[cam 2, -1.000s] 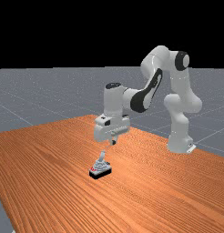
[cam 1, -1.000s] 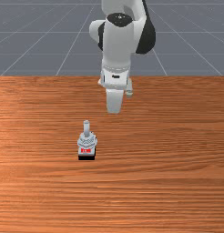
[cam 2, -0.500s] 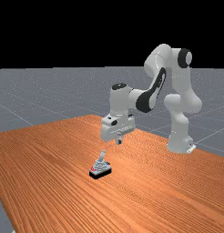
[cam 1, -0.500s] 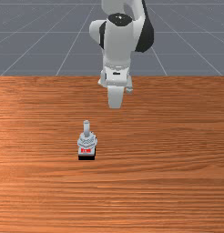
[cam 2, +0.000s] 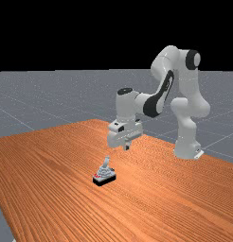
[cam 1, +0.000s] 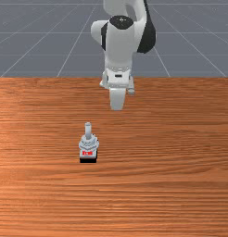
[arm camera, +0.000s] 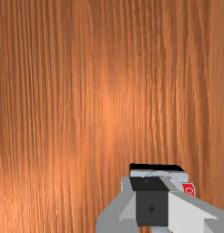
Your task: Turn on the trigger
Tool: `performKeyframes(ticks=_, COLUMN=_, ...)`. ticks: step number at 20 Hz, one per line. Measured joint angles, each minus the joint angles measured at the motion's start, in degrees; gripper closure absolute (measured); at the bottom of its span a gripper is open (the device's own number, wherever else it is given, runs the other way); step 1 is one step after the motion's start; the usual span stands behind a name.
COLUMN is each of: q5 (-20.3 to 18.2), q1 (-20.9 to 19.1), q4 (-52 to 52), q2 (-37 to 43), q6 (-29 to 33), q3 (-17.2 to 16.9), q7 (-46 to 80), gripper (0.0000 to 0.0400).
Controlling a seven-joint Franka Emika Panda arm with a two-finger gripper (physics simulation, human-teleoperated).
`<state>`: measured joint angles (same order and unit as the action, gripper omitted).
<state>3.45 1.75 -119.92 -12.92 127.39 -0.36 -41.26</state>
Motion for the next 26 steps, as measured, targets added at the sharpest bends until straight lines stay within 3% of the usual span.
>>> performKeyframes(ticks=3, q5=0.54, q1=0.04, q4=-5.49, q2=2.92, q6=7.26, q3=-0.11, q7=0.64, gripper=0.04)
performKeyframes(ticks=4, q5=3.48, q1=0.77, q4=-4.21, q2=1.73, q6=5.45, q3=-0.59, q7=3.26, gripper=0.04)
performKeyframes(ticks=5, q5=0.44, q1=0.33, q4=-4.51, q2=0.87, q6=6.94, q3=-0.35, q7=3.19, gripper=0.04)
performKeyframes(ticks=8, q5=0.43, q1=0.68, q4=-5.08, q2=-3.51, q6=11.98, q3=-0.78, q7=5.59, gripper=0.04)
performKeyframes(ticks=9, q5=-6.54, q1=-2.76, q4=-5.2, q2=-4.93, q6=13.01, q3=2.39, q7=-5.06, gripper=0.04)
performKeyframes(ticks=10, q5=-0.32, q1=0.73, q4=-5.31, q2=-5.7, q6=13.94, q3=-0.94, q7=6.94, gripper=0.04)
performKeyframes(ticks=14, q5=-2.52, q1=-1.54, q4=-4.76, q2=-6.38, q6=13.57, q3=-3.74, q7=10.43, gripper=0.04)
performKeyframes(ticks=16, q5=-1.44, q1=-4.19, q4=-4.56, q2=-6.51, q6=13.86, q3=-3.45, q7=1.45, gripper=0.04)
performKeyframes(ticks=17, q5=-2.77, q1=-5.73, q4=-4.55, q2=-6.56, q6=13.95, q3=-2.34, q7=-3.61, gripper=0.04)
performKeyframes(ticks=20, q5=-0.69, q1=-5.26, q4=-4.87, q2=-6.45, q6=14.43, q3=-2.54, q7=-4.42, gripper=0.04)
performKeyframes(ticks=26, q5=-1.39, q1=-4.45, q4=-4.77, q2=-6.52, q6=14.22, q3=-3.09, q7=-0.03, gripper=0.04)
